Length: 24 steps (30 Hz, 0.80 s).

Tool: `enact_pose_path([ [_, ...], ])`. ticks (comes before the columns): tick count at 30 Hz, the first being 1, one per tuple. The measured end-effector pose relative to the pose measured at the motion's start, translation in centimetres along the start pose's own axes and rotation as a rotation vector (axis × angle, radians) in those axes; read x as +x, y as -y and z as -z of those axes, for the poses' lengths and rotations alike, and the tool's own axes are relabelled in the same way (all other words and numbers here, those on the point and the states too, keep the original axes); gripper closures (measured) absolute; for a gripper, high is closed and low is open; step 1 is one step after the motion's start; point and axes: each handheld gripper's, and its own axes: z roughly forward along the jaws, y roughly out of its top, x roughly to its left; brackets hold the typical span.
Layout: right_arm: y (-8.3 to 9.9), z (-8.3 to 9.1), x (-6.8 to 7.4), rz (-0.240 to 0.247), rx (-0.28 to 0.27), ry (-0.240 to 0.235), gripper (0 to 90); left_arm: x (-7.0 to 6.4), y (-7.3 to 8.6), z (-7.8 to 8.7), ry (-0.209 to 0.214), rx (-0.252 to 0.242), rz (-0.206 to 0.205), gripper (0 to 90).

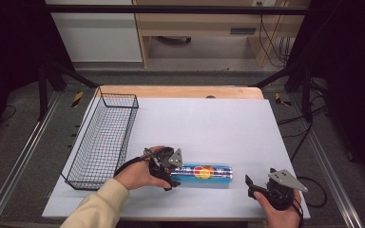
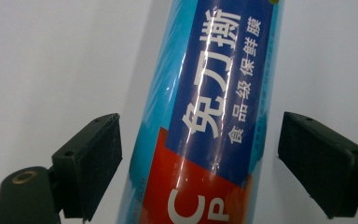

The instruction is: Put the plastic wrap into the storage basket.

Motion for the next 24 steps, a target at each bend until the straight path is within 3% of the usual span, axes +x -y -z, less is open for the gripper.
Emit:
enact_pose_path([
  [17, 0.0, -0.1, 0.0, 0.0, 0.004, -0.005, 10.9, 0.3, 0.0, -0.9, 0.034, 0.017, 0.002, 21.2],
  [24, 0.1, -0.1, 0.0, -0.002, 0.007, -0.007, 11.2, 0.4, -0.2, -1.2, 0.033, 0.037, -0.024, 22.9],
])
